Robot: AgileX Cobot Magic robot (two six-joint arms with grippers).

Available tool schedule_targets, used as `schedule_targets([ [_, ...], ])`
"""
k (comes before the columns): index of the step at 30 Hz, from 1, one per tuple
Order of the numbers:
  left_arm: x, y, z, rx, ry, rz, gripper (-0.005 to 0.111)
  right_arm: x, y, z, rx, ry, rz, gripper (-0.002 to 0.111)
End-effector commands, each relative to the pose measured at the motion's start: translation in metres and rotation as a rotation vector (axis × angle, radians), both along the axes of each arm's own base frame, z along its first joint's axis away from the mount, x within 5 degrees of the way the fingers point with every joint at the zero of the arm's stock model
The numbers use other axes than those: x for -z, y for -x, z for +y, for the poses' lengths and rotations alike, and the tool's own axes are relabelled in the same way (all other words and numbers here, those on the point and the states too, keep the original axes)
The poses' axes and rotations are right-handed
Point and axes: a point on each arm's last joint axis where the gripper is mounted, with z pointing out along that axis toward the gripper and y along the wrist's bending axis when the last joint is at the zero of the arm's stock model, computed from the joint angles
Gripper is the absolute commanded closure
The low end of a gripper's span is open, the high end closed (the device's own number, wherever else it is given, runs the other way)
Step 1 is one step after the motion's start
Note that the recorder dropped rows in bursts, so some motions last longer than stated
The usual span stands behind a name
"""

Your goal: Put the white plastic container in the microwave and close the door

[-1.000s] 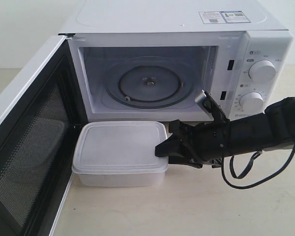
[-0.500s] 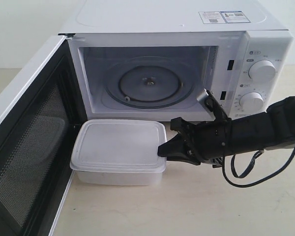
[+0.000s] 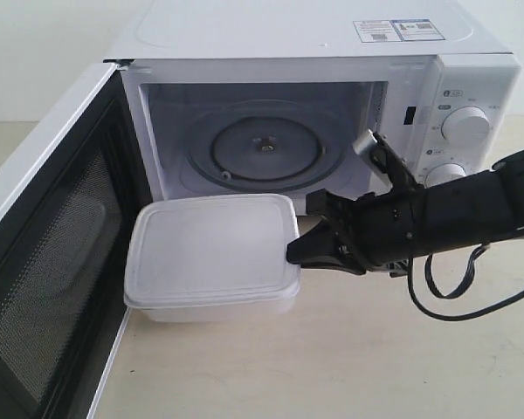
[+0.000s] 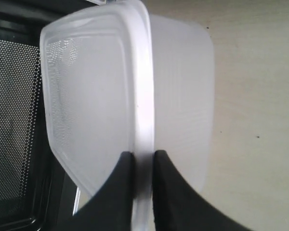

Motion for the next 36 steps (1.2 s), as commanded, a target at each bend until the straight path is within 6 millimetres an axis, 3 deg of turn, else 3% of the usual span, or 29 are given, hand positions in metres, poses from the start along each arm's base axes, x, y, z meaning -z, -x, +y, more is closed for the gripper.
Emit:
schedule_targets([
  [1,0.001,0.0,0.0,0.001,-0.002,0.0,0.102,-0.011,0.0,-0.01,0.012,-0.012,0.008,0.108],
  [11,0.001,0.0,0.0,0.001,-0.002,0.0,0.102,-0.007,0.022,-0.042,0.062,0.021,0.036,0.108],
  [23,0.001,0.0,0.0,0.001,-0.002,0.0,0.102,-0.003,0.046,-0.046,0.158,-0.044,0.017,0.108],
  [36,0.001,0.0,0.0,0.001,-0.002,0.0,0.102,-0.003,0.05,-0.045,0.147,-0.07,0.02,0.108],
])
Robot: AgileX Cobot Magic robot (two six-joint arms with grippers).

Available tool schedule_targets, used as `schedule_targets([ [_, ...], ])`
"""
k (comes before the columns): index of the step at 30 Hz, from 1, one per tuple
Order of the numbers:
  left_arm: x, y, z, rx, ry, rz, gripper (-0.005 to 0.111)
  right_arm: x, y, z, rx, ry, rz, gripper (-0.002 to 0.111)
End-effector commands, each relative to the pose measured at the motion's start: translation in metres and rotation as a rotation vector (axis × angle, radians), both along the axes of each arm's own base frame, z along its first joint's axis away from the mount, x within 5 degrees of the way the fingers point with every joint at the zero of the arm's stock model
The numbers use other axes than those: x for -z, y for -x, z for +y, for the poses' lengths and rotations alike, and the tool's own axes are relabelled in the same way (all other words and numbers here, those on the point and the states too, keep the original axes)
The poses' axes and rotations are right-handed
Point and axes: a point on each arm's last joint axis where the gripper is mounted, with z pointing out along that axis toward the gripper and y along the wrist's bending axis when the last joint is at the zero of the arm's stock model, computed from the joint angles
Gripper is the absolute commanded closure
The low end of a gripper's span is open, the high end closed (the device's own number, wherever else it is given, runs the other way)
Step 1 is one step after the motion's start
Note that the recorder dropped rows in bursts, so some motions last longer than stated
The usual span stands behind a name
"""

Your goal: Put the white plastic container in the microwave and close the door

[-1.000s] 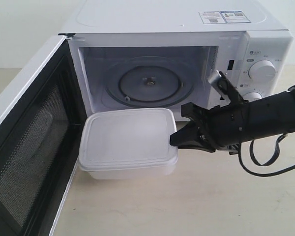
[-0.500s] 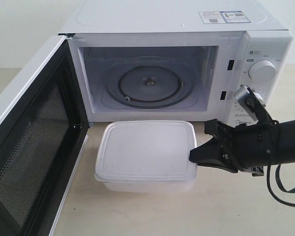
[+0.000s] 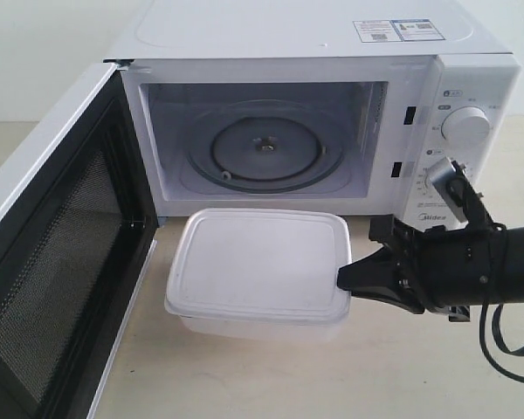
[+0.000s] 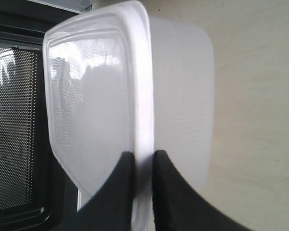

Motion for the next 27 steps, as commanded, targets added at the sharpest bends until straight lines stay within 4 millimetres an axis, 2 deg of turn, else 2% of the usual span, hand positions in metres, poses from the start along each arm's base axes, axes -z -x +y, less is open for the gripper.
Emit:
schedule_targets([
  [1,0.001,0.0,0.0,0.001,-0.002,0.0,0.102,-0.005,0.001,0.001,-0.007,-0.033,-0.019,0.108],
  [16,0.001,0.0,0.0,0.001,-0.002,0.0,0.102,0.0,0.007,0.0,-0.02,-0.016,-0.002,0.108],
  [27,0.001,0.0,0.0,0.001,-0.002,0.0,0.102,0.003,0.017,0.0,-0.238,0.086,0.014,0.108],
])
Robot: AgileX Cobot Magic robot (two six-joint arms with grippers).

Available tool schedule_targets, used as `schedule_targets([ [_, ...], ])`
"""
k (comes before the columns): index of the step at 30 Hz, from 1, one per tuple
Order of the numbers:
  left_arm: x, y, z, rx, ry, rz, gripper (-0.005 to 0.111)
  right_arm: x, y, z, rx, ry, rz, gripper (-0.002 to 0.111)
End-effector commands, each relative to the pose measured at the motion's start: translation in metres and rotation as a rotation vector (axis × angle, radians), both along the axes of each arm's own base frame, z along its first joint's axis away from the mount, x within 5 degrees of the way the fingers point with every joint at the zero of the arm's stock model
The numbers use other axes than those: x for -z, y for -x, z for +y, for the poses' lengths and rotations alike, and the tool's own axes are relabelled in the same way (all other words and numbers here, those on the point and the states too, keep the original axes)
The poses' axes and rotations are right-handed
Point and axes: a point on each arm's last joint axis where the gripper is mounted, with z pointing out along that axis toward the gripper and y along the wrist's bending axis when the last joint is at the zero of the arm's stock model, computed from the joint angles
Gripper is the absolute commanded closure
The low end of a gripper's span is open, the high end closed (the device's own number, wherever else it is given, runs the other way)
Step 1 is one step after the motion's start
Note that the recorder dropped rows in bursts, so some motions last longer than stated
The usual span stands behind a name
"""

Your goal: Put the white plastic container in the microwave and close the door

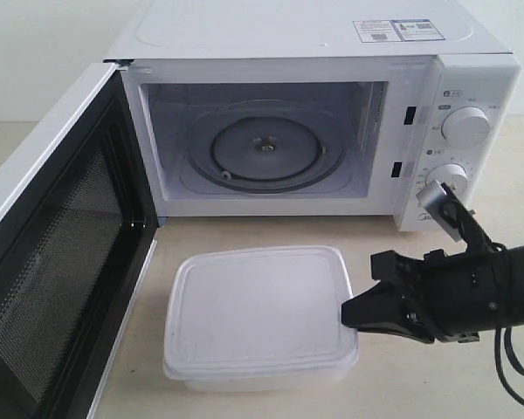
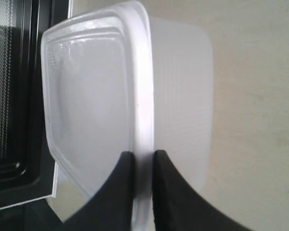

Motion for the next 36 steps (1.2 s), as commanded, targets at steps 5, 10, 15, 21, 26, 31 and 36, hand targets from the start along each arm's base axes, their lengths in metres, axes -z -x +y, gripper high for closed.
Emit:
schedule_targets([
  [5,0.001,0.0,0.0,0.001,-0.002,0.0,0.102,-0.02,-0.013,0.001,-0.197,0.076,0.003,0.108],
  [10,0.001,0.0,0.0,0.001,-0.002,0.0,0.102,-0.047,-0.037,0.0,-0.327,0.185,-0.04,0.108],
  [15,0.001,0.0,0.0,0.001,-0.002,0.0,0.102,-0.072,-0.052,-0.005,-0.462,0.293,-0.07,0.108],
  [21,0.001,0.0,0.0,0.001,-0.002,0.0,0.102,-0.055,-0.06,-0.005,-0.543,0.303,-0.041,0.108],
  [26,0.001,0.0,0.0,0.001,-0.002,0.0,0.102,-0.037,-0.072,-0.002,-0.56,0.299,-0.014,0.108],
  [31,0.001,0.0,0.0,0.001,-0.002,0.0,0.102,-0.032,-0.086,0.0,-0.562,0.299,-0.018,0.108],
  [36,0.001,0.0,0.0,0.001,-0.002,0.0,0.102,-0.028,-0.099,-0.002,-0.469,0.351,-0.063,0.106],
])
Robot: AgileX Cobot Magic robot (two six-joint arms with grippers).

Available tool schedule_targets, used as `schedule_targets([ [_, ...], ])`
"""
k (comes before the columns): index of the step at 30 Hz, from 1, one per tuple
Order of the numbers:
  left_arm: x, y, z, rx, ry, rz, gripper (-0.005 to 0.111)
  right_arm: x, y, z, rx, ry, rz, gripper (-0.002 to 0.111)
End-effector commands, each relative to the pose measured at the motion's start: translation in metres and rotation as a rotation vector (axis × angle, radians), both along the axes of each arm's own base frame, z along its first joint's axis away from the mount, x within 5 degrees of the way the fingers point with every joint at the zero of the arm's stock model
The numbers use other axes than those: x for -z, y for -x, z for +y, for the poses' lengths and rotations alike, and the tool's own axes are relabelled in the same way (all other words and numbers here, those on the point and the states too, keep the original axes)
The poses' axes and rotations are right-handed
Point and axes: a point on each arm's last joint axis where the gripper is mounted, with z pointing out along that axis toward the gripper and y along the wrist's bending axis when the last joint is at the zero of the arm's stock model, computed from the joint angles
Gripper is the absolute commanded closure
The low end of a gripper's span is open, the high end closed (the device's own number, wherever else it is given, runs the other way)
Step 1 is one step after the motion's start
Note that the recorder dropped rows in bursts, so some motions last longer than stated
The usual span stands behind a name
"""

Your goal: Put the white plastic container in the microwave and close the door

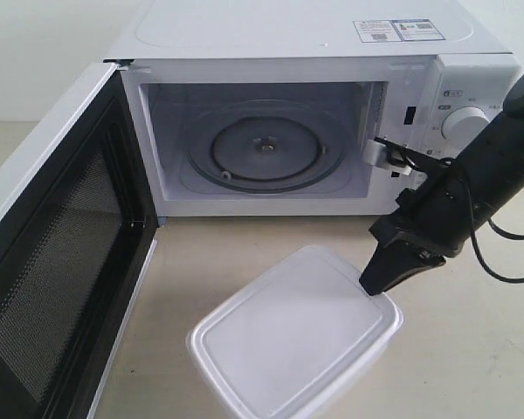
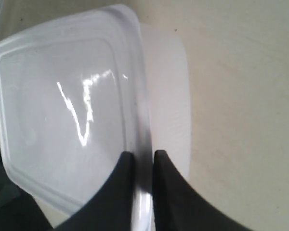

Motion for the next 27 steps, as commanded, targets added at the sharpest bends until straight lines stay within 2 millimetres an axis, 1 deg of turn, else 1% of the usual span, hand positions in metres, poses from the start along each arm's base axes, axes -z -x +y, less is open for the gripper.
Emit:
schedule_targets([
  [1,0.001,0.0,0.0,0.001,-0.002,0.0,0.102,0.0,-0.011,-0.002,0.069,0.032,-0.084,0.102],
  [2,0.001,0.0,0.0,0.001,-0.002,0.0,0.102,0.0,-0.013,-0.002,0.079,0.033,-0.096,0.096],
  [4,0.001,0.0,0.0,0.001,-0.002,0.0,0.102,0.0,-0.015,-0.002,0.106,0.028,-0.114,0.08],
  [6,0.001,0.0,0.0,0.001,-0.002,0.0,0.102,-0.001,-0.018,-0.001,0.134,0.017,-0.128,0.058],
  [7,0.001,0.0,0.0,0.001,-0.002,0.0,0.102,-0.001,-0.019,-0.001,0.142,0.013,-0.131,0.051],
  [8,0.001,0.0,0.0,0.001,-0.002,0.0,0.102,-0.001,-0.02,-0.001,0.163,0.015,-0.136,0.047],
  [10,0.001,0.0,0.0,0.001,-0.002,0.0,0.102,-0.005,-0.023,-0.002,0.246,0.024,-0.139,0.05],
  [11,0.001,0.0,0.0,0.001,-0.002,0.0,0.102,-0.01,-0.023,-0.002,0.277,0.022,-0.14,0.054],
  [14,0.001,0.0,0.0,0.001,-0.002,0.0,0.102,-0.034,-0.018,-0.001,0.314,-0.025,-0.167,0.065],
  [16,0.001,0.0,0.0,0.001,-0.002,0.0,0.102,-0.054,-0.006,-0.001,0.344,-0.064,-0.179,0.066],
  [18,0.001,0.0,0.0,0.001,-0.002,0.0,0.102,-0.066,0.008,-0.002,0.38,-0.094,-0.204,0.066],
  [20,0.001,0.0,0.0,0.001,-0.002,0.0,0.102,-0.074,0.026,-0.004,0.427,-0.134,-0.216,0.066],
  [24,0.001,0.0,0.0,0.001,-0.002,0.0,0.102,-0.065,0.068,-0.004,0.552,-0.292,-0.165,0.066],
  [27,0.001,0.0,0.0,0.001,-0.002,0.0,0.102,-0.044,0.1,-0.005,0.66,-0.416,-0.097,0.066],
])
